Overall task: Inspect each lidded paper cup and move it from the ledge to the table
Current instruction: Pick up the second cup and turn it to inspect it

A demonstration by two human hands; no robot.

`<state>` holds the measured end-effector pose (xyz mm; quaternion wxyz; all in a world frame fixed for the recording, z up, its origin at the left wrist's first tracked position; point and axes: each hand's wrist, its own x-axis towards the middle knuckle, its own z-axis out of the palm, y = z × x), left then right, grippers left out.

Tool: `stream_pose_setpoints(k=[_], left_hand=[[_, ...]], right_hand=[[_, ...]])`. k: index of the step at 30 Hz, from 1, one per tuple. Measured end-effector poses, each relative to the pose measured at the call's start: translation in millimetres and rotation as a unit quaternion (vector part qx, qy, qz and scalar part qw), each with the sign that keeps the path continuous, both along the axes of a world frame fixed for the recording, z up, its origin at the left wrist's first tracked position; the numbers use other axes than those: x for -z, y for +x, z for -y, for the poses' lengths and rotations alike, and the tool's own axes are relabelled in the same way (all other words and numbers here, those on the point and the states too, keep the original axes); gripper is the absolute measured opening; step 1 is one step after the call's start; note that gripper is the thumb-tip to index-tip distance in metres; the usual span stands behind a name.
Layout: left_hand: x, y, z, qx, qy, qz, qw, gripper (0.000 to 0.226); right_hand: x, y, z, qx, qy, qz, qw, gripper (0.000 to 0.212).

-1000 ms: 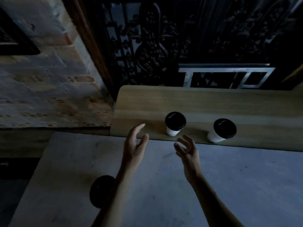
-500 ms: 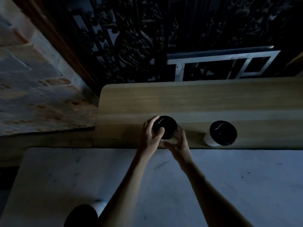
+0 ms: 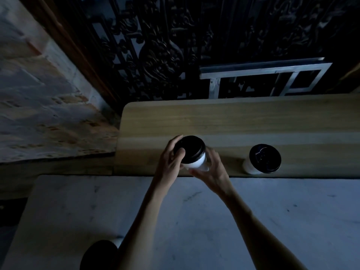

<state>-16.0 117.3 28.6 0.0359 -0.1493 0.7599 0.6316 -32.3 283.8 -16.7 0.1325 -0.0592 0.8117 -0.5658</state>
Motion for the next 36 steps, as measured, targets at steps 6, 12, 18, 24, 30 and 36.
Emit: stream_pose_setpoints(k=[6,12,18,24,30,36], left_hand=[[-41.7,32.2,8.5,-0.025,0.025,-0.052,0.998,0.034],[-86.1,74.1,27.6,0.014,-0.016,-0.088,0.996,0.035],[-132.7,115.7,22.3,0.025,0.009,-0.156,0.987,0.045],[-155.2,141.0,8.5,-0.044,0.025,-0.195,0.980,0.039],[-156.9,157.2,1.1,-0.049,0.079,-0.181,0.979,0.039],[-163.5,171.0,1.5,-0.007,0.078,-0.168,0.983,0.040]], right_hand=[[-65.1,26.3,-5.8,-0.019,0.008,-0.050,0.999,0.086],[-126.8,62.9,-13.4,-0.077,0.031,-0.089,0.993,0.083],[-175.7,100.3,-11.0,-0.096,0.028,-0.129,0.987,0.068],[-205.3,133.3,-16.1,-0.057,0.023,-0.178,0.982,0.079],[-216.5,162.1,-32.8,-0.066,0.024,-0.192,0.979,0.070],[-228.3,170.2,-36.4,-0.082,0.054,-0.197,0.975,0.062]])
